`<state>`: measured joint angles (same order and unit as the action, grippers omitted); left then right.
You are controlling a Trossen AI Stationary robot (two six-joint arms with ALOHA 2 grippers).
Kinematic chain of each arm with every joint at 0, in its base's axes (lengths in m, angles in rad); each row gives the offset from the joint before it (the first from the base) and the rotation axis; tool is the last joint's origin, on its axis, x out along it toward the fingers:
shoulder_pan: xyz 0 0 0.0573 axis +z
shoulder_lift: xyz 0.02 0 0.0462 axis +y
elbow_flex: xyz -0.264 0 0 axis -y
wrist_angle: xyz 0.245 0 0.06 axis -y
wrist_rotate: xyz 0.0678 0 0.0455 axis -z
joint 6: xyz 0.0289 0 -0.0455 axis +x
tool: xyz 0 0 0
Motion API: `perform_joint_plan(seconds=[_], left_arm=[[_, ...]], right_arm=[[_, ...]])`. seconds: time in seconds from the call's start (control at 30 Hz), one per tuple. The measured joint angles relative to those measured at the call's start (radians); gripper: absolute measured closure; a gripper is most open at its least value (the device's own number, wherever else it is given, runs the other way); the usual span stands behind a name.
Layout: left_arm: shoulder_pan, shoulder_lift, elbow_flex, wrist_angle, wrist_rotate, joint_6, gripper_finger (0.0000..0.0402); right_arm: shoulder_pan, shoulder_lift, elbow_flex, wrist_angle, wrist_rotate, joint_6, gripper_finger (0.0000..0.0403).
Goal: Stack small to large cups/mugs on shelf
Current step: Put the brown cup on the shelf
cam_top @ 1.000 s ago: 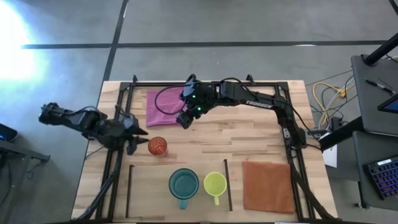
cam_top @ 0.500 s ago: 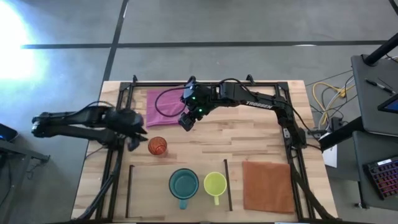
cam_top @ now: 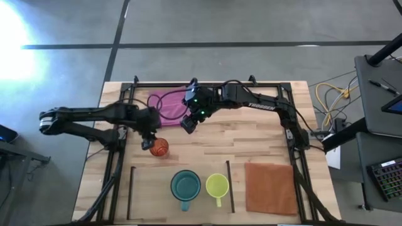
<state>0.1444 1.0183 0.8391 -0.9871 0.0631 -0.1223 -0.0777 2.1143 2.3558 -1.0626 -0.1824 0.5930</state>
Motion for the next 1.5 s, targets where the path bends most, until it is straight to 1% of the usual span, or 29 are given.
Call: perform_joint_plan(seconds=[0.13, 0.23, 0.37, 0.6, 0.67, 0.73, 0.8, 0.93, 0.97, 1.03, 1.17, 1.27, 1.37, 1.5], left_arm=[[0.0, -0.007, -0.007, 0.001, 0.03, 0.053, 0.0251], [0.0, -0.012, -0.016, 0.004, 0.039, 0.074, 0.0251], [0.0, -0.003, -0.037, 0.035, 0.077, 0.081, 0.0251], [0.0, 0.065, -0.056, 0.079, 0.064, 0.088, 0.0252], [0.0, 0.089, -0.054, 0.082, 0.062, 0.093, 0.0259], [0.0, 0.111, -0.052, 0.081, 0.061, 0.104, 0.0275], [0.0, 0.127, -0.052, 0.081, 0.061, 0.104, 0.0301], [0.0, 0.14, -0.051, 0.079, 0.06, 0.102, 0.0378], [0.0, 0.138, -0.049, 0.079, 0.058, 0.096, 0.0389], [0.0, 0.13, -0.038, 0.078, 0.039, 0.078, 0.0394], [0.0, 0.088, 0.019, 0.023, 0.014, 0.05, 0.0399], [-0.002, 0.061, 0.1, -0.079, 0.01, 0.021, 0.04], [-0.019, 0.042, 0.222, -0.217, 0.006, -0.031, 0.04], [-0.069, 0.041, 0.432, -0.401, -0.003, -0.13, 0.0401]], right_arm=[[0.004, 0.0, 0.0, -0.002, 0.0, 0.0, 0.0225], [0.006, 0.0, 0.0, -0.002, 0.001, 0.0, 0.0225], [0.008, 0.0, 0.0, -0.002, 0.006, -0.008, 0.0225], [0.008, 0.0, 0.0, -0.002, 0.027, -0.019, 0.0225], [0.008, 0.0, 0.0, -0.003, 0.027, -0.021, 0.0225], [0.008, 0.0, 0.0, -0.005, 0.027, -0.024, 0.0225], [0.008, 0.0, 0.0, -0.007, 0.027, -0.026, 0.0225], [0.008, 0.0, 0.0, -0.029, 0.027, -0.029, 0.0225], [0.008, 0.0, 0.0, -0.041, 0.027, -0.03, 0.0225], [0.008, 0.0, 0.0, -0.064, 0.027, -0.038, 0.0225], [0.008, 0.0, 0.0, -0.099, 0.027, -0.048, 0.0225], [0.008, 0.0, 0.0, -0.115, 0.027, -0.057, 0.0225], [0.008, 0.0, 0.0, -0.122, 0.026, -0.071, 0.0225], [0.008, 0.0, 0.0, -0.141, 0.027, -0.081, 0.0225]])
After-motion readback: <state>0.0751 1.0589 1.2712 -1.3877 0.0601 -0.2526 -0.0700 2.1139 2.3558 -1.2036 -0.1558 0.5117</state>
